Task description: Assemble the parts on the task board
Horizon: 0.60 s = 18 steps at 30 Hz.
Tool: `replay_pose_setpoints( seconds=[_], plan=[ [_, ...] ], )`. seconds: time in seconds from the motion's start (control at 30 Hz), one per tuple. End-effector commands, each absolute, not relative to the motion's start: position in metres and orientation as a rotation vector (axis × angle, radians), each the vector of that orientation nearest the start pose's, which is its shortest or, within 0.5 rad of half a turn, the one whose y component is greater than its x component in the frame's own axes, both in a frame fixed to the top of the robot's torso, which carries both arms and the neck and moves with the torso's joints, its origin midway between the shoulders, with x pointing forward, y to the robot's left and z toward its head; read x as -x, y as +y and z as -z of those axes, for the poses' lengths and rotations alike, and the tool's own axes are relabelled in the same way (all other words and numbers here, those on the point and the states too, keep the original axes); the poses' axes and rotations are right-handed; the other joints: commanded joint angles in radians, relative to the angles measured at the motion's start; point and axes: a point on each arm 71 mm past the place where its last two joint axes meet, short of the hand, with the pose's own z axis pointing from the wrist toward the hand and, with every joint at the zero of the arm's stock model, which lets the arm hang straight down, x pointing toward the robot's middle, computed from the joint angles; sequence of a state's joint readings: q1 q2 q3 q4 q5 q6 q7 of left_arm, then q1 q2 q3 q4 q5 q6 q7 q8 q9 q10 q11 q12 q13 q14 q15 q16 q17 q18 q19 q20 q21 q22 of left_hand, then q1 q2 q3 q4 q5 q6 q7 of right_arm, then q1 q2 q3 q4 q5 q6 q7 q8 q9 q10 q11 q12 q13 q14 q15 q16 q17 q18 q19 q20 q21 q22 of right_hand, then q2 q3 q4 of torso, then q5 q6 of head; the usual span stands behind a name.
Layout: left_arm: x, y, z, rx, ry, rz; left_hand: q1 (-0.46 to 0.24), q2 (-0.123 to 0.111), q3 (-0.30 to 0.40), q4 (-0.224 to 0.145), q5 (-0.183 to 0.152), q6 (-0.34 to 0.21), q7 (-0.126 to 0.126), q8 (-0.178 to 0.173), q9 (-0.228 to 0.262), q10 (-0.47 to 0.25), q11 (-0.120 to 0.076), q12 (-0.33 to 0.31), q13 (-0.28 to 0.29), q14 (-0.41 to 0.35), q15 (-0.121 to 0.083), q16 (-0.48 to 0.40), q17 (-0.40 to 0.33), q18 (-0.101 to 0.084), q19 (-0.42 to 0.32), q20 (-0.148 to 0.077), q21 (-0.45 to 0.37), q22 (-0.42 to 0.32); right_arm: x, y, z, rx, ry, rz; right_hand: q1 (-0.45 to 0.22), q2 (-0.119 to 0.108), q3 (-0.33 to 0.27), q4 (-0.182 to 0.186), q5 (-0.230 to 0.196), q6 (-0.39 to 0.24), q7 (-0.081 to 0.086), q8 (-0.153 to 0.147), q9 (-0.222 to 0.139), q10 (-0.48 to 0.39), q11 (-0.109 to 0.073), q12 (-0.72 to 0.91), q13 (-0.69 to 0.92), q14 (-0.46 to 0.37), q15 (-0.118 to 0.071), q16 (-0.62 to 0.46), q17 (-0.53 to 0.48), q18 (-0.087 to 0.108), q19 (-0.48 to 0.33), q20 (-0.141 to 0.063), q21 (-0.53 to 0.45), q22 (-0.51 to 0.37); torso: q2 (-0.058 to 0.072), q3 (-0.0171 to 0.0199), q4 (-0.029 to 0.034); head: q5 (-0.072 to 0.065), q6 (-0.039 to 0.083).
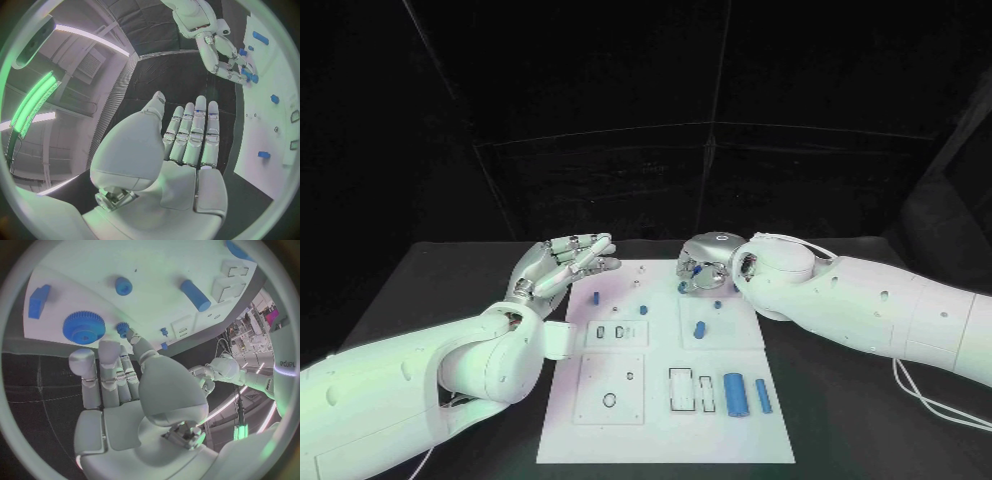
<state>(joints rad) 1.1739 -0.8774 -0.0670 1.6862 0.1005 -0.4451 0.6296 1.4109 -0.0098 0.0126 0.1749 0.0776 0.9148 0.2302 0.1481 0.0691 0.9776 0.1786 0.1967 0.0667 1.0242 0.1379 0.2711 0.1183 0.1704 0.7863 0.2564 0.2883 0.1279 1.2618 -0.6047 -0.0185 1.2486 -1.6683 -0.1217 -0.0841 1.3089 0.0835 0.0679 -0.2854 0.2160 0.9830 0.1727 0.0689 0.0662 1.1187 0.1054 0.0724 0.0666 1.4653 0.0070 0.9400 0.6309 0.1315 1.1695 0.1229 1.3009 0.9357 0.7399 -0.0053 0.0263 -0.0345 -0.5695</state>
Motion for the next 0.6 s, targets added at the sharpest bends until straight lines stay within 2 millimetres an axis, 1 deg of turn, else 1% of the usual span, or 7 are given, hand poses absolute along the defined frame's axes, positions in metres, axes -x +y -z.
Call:
replay_pose_setpoints(
  seconds=[0.03, 0.13, 0.2, 0.33, 0.6],
  plan=[
    [-0.4521, 0.1891, 0.1729, 1.115, 1.225, 1.657, -0.003, 0.003, -0.003, -0.002, -0.002, 0.005, -0.001, 0.005, -0.002, 0.005, -0.001, 0.005, 0.001, 0.006, 0.0, 0.004, -0.001, 0.015, 0.01, 0.0, 0.005, -0.002, -0.5421, -0.1497, 0.1712, 0.458, 1.711, -0.464, -0.001, 0.016, 0.01, 0.001, -0.003, 0.01, 0.001, 0.0, 0.001, 0.011, -0.001, 0.003, 0.0, 0.007, 0.007, 0.013, 0.011, -0.014, 0.01, 0.001, 0.008, 0.01, 0.003, -0.0001, -0.0025, 0.003, -0.004],
    [-0.4526, 0.1891, 0.1727, 1.115, 1.226, 1.657, -0.003, 0.003, -0.003, -0.002, -0.002, 0.005, -0.001, 0.005, -0.002, 0.005, -0.001, 0.005, 0.001, 0.006, 0.0, 0.004, -0.001, 0.015, 0.01, 0.0, 0.005, -0.002, -0.5425, -0.1479, 0.1723, 0.465, 1.723, -0.464, -0.004, 0.02, 0.021, 0.001, -0.003, 0.018, -0.002, 0.002, 0.002, 0.017, -0.003, 0.003, 0.0, 0.004, 0.006, 0.021, 0.013, -0.015, 0.01, 0.0, 0.012, 0.014, 0.004, 0.0001, -0.0019, 0.003, -0.006],
    [-0.4528, 0.1892, 0.1725, 1.114, 1.227, 1.657, -0.002, 0.003, -0.003, -0.003, -0.001, 0.005, 0.0, 0.004, -0.002, 0.004, 0.0, 0.004, 0.0, 0.006, 0.0, 0.003, -0.001, 0.015, 0.01, 0.0, 0.005, -0.002, -0.5426, -0.1471, 0.1729, 0.469, 1.729, -0.464, -0.007, 0.022, 0.029, 0.001, -0.004, 0.023, -0.003, 0.002, 0.001, 0.021, -0.004, 0.002, -0.001, 0.002, 0.005, 0.029, 0.018, -0.015, 0.011, 0.0, 0.016, 0.019, 0.005, 0.0002, -0.0004, 0.002, -0.008],
    [-0.4529, 0.1897, 0.1716, 1.114, 1.227, 1.657, -0.002, 0.003, -0.003, -0.004, -0.001, 0.005, 0.0, 0.004, -0.002, 0.004, 0.0, 0.004, 0.0, 0.006, 0.0, 0.003, -0.002, 0.015, 0.01, 0.0, 0.005, -0.002, -0.542, -0.1461, 0.1737, 0.476, 1.74, -0.465, -0.011, 0.025, 0.045, 0.001, -0.004, 0.034, -0.006, 0.003, 0.002, 0.031, -0.007, 0.002, -0.001, 0.0, 0.003, 0.047, 0.033, -0.017, 0.017, -0.002, 0.025, 0.033, 0.008, -0.0009, -0.0011, 0.003, -0.008],
    [-0.4537, 0.1892, 0.1713, 1.113, 1.228, 1.657, -0.002, 0.003, -0.003, -0.004, -0.001, 0.004, 0.001, 0.004, -0.002, 0.004, 0.0, 0.004, 0.0, 0.006, 0.0, 0.003, -0.002, 0.015, 0.01, 0.0, 0.005, -0.002, -0.5425, -0.1438, 0.1751, 0.487, 1.753, -0.468, -0.015, 0.027, 0.064, 0.0, -0.006, 0.041, -0.007, 0.002, 0.001, 0.036, -0.009, 0.0, -0.002, 0.0, 0.002, 0.067, 0.05, -0.02, 0.024, -0.003, 0.035, 0.049, 0.009, -0.0006, 0.0, 0.002, -0.013]
  ],
)
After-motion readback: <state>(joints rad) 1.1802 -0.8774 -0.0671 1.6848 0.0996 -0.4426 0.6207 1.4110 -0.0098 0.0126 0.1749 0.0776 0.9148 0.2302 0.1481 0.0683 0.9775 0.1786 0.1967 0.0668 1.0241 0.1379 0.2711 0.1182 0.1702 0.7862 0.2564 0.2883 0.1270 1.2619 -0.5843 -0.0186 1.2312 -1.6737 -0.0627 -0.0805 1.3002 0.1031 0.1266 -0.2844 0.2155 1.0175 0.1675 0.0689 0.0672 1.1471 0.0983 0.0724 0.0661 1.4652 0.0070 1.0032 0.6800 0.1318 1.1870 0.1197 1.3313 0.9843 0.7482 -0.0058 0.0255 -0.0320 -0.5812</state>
